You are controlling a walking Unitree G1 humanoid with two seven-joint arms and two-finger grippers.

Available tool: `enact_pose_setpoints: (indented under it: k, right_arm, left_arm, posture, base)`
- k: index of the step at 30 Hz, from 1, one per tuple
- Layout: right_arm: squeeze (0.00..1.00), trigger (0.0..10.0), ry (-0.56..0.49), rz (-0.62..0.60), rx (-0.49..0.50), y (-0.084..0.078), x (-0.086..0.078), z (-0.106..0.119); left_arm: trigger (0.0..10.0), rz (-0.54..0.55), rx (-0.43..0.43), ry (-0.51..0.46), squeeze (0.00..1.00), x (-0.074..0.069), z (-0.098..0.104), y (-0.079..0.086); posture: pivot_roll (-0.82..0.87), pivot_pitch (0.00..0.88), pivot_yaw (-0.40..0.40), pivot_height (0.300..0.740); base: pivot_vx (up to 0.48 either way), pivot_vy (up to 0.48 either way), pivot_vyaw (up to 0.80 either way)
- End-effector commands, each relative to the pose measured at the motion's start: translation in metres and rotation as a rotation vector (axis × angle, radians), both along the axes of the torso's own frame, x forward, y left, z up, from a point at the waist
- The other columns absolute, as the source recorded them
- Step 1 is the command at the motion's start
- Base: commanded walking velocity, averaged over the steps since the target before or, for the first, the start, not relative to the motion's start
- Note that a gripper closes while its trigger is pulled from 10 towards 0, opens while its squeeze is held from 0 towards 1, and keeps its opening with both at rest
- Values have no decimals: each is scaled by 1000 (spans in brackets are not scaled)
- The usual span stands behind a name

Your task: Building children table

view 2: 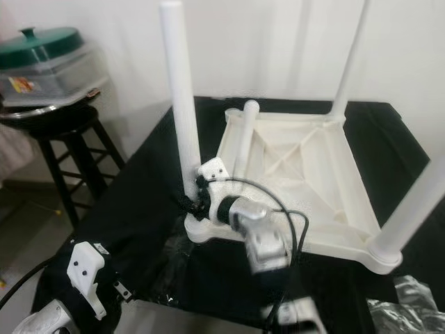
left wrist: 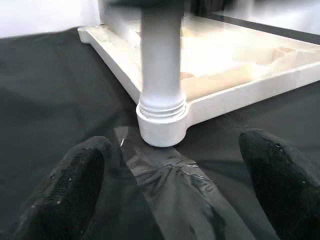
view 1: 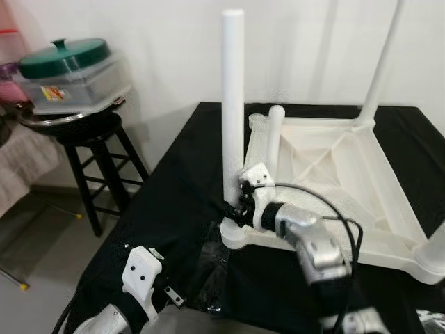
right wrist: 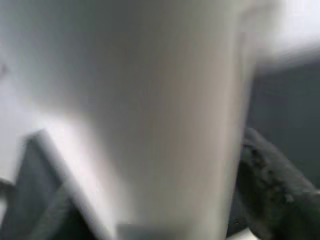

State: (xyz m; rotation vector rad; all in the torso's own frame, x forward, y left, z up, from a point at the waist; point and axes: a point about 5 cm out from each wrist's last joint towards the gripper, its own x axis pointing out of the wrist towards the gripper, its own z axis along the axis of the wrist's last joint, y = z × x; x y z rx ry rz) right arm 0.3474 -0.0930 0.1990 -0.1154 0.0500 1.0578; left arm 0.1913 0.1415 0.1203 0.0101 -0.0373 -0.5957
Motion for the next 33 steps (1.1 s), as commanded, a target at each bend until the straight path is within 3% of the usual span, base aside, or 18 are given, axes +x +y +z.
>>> enact_pose_setpoints:
  k: [1,2,4,9,15,16,17,26,29,31,32,33]
  right_arm:
    - [1000,10000,-87,149,37,7,-1,16]
    - [59,10000,-109,207,13,5,-4,20]
    - [0,10000,-110,265,-11,4,-6,22]
    - [0,10000,-46,411,-38,6,-3,23]
    - [0,10000,18,468,-59,14,8,18]
    - [0,745,86,498,-70,16,10,5]
    - [0,314,111,498,-75,16,10,-2]
    - [0,0,169,399,-35,10,8,-27]
    - [0,0,142,271,-24,2,14,-30]
    - [0,0,77,84,-93,-1,16,-39]
    - [0,0,92,-167,-61,0,20,-46]
    - [0,0,92,-167,-61,0,20,-46]
  left_arm:
    - [10000,7,-13,22,0,1,-4,0]
    - [10000,8,-13,23,0,1,-5,-1]
    - [10000,10,-12,25,0,2,-5,-1]
    - [10000,15,-14,23,0,5,-7,-3]
    - [10000,18,-21,22,0,7,-8,-3]
    - [10000,16,-24,20,0,7,-7,-3]
    - [10000,16,-25,20,0,7,-7,-3]
    - [10000,22,-30,19,0,6,-6,-2]
    - [10000,19,-34,19,0,6,-6,-2]
    - [10000,21,-40,20,0,6,-5,-1]
    - [10000,23,-42,19,0,5,-5,-1]
    - [10000,23,-42,19,0,5,-5,-1]
  posture:
    - [7,28,42,740]
    - [14,20,37,740]
    - [21,14,33,740]
    - [31,0,27,740]
    - [35,0,29,740]
    - [32,0,26,740]
    - [32,0,26,740]
    - [29,10,31,740]
    - [23,19,26,740]
    - [12,29,19,740]
    - [5,41,12,740]
    - [5,41,12,740]
  base:
    - [0,0,0]
    - [0,0,0]
    - [0,0,0]
    - [0,0,0]
    - [0,0,0]
    - [0,0,0]
    - [0,0,0]
    - [0,0,0]
    - [0,0,0]
    - [0,0,0]
    - [0,0,0]
    - [0,0,0]
